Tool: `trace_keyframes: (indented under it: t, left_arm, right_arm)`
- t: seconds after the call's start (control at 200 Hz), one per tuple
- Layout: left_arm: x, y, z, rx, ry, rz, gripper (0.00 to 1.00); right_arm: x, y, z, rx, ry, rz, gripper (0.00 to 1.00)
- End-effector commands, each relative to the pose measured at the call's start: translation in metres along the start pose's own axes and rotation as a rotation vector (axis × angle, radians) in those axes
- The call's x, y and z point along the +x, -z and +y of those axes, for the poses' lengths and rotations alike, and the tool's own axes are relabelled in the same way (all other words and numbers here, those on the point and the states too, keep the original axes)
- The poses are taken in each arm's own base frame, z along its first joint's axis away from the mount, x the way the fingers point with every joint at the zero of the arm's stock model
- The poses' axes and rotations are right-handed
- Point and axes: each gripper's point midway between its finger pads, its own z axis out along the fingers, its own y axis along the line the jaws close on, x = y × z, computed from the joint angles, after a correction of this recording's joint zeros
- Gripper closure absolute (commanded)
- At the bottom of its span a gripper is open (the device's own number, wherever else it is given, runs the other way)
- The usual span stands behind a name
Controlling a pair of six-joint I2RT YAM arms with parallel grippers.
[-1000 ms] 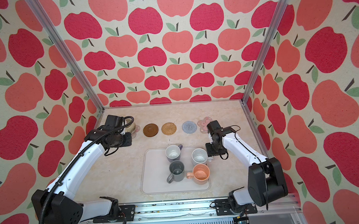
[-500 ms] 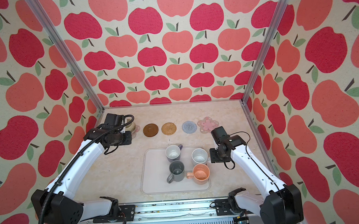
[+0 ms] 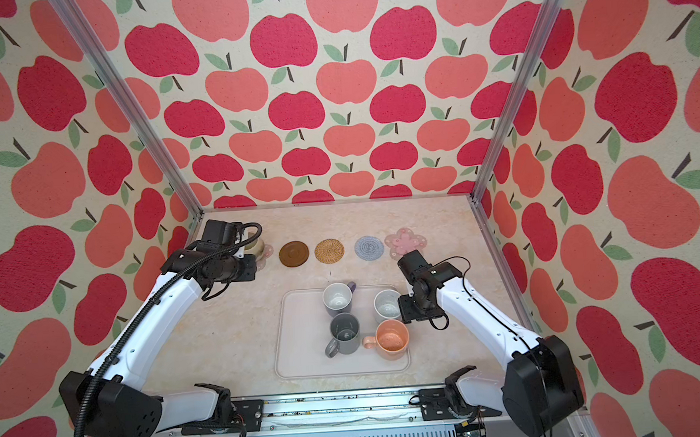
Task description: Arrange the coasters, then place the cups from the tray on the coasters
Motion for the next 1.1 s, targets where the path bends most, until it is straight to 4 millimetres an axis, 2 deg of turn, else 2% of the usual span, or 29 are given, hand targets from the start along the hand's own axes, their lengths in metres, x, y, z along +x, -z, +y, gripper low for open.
trace_keyframes:
  t: [0.0, 0.16, 0.295, 0.69, 0.911, 1.096]
  left_arm:
    - [0.009, 0.006, 0.006, -0.033, -0.021, 0.016, 0.65]
    - [0.008, 0.006, 0.007, -0.04, -0.026, 0.017, 0.65]
    - [0.007, 0.005, 0.005, -0.029, -0.022, 0.021, 0.65]
    - [0.018, 0.013, 0.011, -0.048, -0.008, 0.014, 0.65]
    - [0.023, 0.017, 0.013, -0.057, 0.007, 0.012, 0.65]
    - [0.023, 0.02, 0.014, -0.061, 0.011, 0.011, 0.65]
  right_arm:
    - [-0.016, 0.007, 0.008, -0.035, 0.038, -0.03, 0.38]
    - [-0.025, 0.005, 0.01, -0.037, 0.062, -0.041, 0.36]
    - [-0.032, 0.005, 0.025, -0.098, 0.127, -0.038, 0.35]
    - [-0.033, -0.008, 0.049, -0.076, 0.341, 0.054, 0.36]
    - [-0.039, -0.011, 0.056, -0.092, 0.363, 0.057, 0.42]
    - [-0.038, -0.017, 0.054, -0.071, 0.365, 0.066, 0.49]
